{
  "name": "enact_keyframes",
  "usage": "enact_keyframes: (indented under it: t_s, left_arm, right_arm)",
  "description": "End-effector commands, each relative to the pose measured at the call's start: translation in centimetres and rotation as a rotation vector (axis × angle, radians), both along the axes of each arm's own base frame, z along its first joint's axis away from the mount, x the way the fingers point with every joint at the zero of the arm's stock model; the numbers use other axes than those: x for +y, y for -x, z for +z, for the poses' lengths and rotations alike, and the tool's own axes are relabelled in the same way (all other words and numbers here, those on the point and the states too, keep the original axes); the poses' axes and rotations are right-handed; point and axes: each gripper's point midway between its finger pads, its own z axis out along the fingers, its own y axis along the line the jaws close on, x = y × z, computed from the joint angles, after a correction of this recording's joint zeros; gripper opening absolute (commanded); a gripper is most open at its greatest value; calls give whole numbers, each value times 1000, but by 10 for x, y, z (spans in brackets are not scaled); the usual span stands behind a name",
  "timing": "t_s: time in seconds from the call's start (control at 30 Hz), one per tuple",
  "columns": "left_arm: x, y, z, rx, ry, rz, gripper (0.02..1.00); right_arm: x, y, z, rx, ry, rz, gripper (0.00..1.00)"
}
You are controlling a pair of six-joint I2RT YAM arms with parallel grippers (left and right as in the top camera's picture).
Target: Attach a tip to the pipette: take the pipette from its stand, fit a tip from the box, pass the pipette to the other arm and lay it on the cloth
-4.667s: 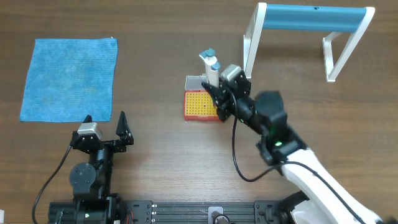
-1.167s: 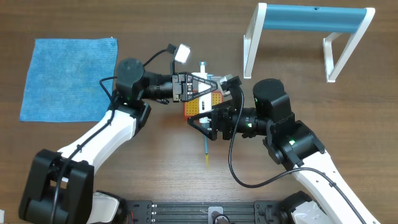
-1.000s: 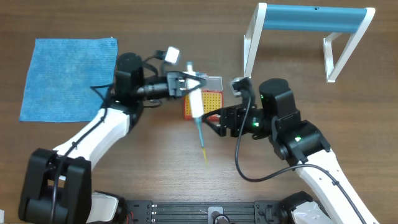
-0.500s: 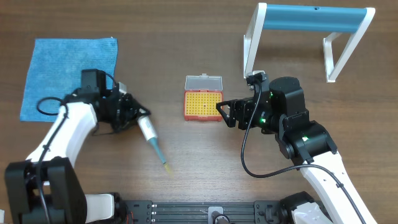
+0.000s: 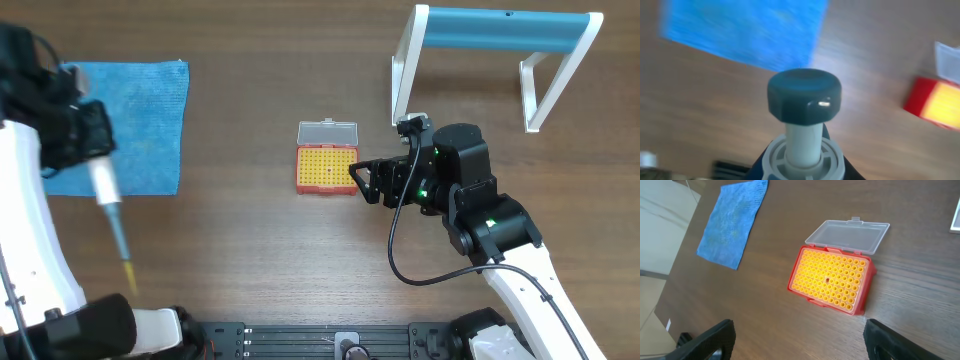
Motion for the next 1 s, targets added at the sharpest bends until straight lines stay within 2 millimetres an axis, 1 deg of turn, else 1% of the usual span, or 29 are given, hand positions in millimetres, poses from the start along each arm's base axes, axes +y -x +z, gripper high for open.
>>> enact_keyframes:
  t_s: [0.03,0.1,0.23,0.27,0.4,0.43,0.5,0.6,0.73,0.8,0.83,0.9,1.0]
  left_arm:
    - [55,-5,-3,155,-257,-15,27]
    - [61,-11,-14,196,-265,-25,27]
    - [76,-30,-46,281,-286,-53,29]
    - [82,-40,-63,318,-291,-86,29]
    - [91,-65,-101,355,-281,-140,29]
    - [94,-75,-117,363,-281,-161,29]
    - [99,-87,-131,370,-282,-198,29]
    - [106,-110,-144,338,-290,-199,29]
    - [107,-152,-146,242,-260,-241,29]
    - [109,-164,-147,216,-254,-242,27]
    - [104,-172,-151,191,-224,-262,29]
    - [100,-179,-160,172,-184,-267,29]
    - [91,-184,-179,150,-81,-273,29]
  right_arm:
    - [-3,-5,7,14,-27,-50,836]
    - [-3,-5,6,26,-35,-60,838]
    - [-3,-5,6,44,-50,-76,840]
    - [-3,-5,6,47,-52,-78,842]
    - [-3,-5,6,66,-68,-96,847]
    - [-3,-5,6,75,-75,-104,844]
    - [-3,-5,6,87,-85,-116,847]
    - [-3,-5,6,102,-98,-130,858]
    - [-2,-6,7,123,-118,-153,871]
    - [-2,-6,8,119,-122,-154,879]
    - [-2,-7,9,115,-124,-154,884]
    - [-2,-8,10,110,-126,-153,888]
    - [-2,-8,10,108,-126,-154,888]
